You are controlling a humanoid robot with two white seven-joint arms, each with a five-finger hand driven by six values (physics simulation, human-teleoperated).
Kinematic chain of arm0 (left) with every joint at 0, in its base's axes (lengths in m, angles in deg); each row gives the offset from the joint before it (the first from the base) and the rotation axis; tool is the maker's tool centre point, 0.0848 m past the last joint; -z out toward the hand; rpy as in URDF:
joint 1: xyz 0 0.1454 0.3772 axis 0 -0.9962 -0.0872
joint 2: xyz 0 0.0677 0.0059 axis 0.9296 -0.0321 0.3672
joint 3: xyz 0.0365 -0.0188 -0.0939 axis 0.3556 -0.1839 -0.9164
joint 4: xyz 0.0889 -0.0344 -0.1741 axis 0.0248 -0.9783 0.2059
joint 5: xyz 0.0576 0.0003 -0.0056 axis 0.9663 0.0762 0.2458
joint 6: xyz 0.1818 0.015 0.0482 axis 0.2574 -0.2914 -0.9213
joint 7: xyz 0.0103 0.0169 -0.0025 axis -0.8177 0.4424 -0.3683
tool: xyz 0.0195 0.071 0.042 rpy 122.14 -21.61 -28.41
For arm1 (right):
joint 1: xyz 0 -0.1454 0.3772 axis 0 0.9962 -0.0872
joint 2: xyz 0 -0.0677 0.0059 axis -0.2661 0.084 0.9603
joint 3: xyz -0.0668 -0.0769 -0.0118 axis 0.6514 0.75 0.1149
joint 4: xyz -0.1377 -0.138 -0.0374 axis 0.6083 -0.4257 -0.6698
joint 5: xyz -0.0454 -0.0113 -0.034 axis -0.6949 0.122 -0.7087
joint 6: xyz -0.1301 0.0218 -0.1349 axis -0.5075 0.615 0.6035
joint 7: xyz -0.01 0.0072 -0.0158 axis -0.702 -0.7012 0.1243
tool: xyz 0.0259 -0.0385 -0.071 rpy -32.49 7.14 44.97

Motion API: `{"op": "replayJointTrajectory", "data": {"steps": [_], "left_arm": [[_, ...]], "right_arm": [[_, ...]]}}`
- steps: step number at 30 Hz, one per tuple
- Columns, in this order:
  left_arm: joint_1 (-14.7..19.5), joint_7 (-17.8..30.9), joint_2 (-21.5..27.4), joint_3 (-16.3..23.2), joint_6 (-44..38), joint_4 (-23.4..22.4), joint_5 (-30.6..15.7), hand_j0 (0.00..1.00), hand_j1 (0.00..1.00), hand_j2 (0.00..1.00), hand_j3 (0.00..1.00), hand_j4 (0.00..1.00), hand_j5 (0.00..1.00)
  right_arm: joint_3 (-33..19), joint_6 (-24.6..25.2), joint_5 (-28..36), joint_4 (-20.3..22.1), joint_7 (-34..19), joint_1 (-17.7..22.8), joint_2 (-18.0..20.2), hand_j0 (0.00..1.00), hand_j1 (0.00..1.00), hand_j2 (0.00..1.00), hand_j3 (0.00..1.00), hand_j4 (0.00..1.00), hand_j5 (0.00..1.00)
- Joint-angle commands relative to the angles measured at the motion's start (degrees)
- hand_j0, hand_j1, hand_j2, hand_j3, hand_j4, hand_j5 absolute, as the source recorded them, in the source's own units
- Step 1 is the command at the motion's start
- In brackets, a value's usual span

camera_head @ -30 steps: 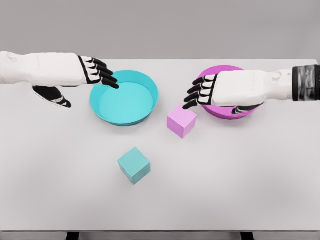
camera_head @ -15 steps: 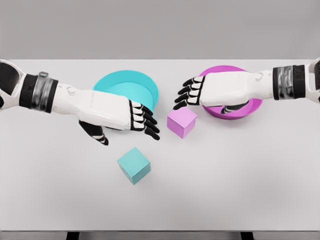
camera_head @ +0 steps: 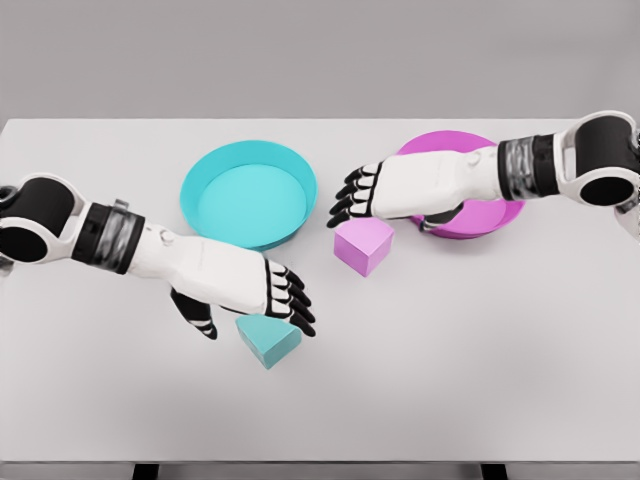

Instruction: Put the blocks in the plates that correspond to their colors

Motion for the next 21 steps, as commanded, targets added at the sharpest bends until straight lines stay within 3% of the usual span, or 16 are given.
{"op": "replayJointTrajectory", "data": {"steps": [1, 21], "left_arm": [[0.0, 0.0, -0.4, -0.1, -0.2, 0.0, 0.4, 1.00, 1.00, 1.00, 1.00, 1.00, 1.00], [-2.2, 0.0, -3.7, -1.2, -0.2, -1.7, 2.6, 1.00, 1.00, 1.00, 1.00, 1.00, 1.00]], "right_arm": [[0.5, 0.1, 0.0, -1.2, 0.0, 0.0, -0.6, 1.00, 1.00, 1.00, 1.00, 1.00, 1.00], [4.2, 0.1, -3.3, -7.0, 0.0, -1.3, -6.4, 1.00, 1.00, 1.00, 1.00, 1.00, 1.00]]}}
